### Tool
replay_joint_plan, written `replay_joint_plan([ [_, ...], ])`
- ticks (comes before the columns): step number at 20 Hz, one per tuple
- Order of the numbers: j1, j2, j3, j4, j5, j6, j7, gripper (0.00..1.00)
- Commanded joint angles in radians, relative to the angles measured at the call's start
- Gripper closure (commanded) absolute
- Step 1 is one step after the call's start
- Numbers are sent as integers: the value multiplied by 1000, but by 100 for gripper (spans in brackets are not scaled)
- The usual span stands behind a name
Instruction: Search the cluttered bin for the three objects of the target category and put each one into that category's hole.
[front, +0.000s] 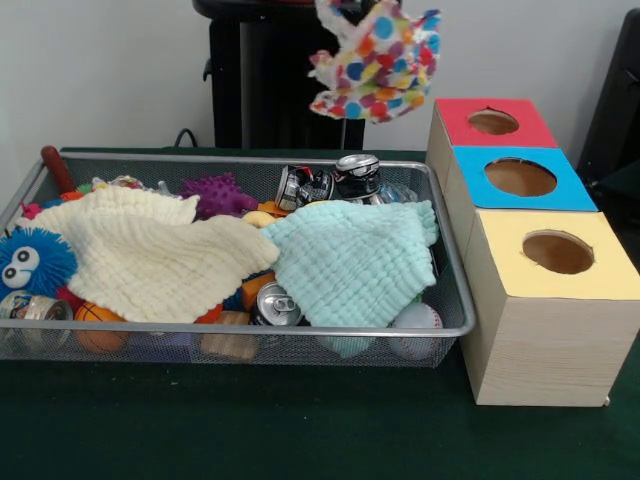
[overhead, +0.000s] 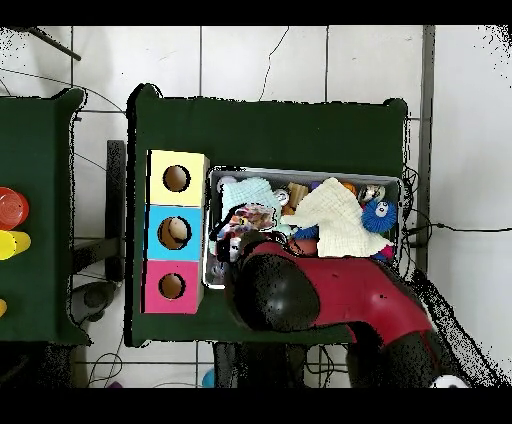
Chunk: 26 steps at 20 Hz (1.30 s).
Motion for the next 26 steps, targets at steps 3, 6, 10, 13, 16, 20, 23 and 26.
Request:
replay_joint_plan([
  [3, 184, 18, -156, -115, 6, 2, 265, 100],
  [6, 255, 45, -220, -153, -9, -2, 295, 100],
  [10, 341, 92, -313, -212, -30, -4, 315, 100],
  [13, 402, 130, -383, -259, -45, 4, 332, 100],
  [16, 460, 160, -448, -300, -49, 5, 347, 100],
  [20, 532, 201, -527, -365, -50, 10, 366, 100],
  [23, 591, 250, -601, -430, -81, 51, 388, 100],
  [26, 621, 287, -643, -451, -81, 72, 375, 100],
])
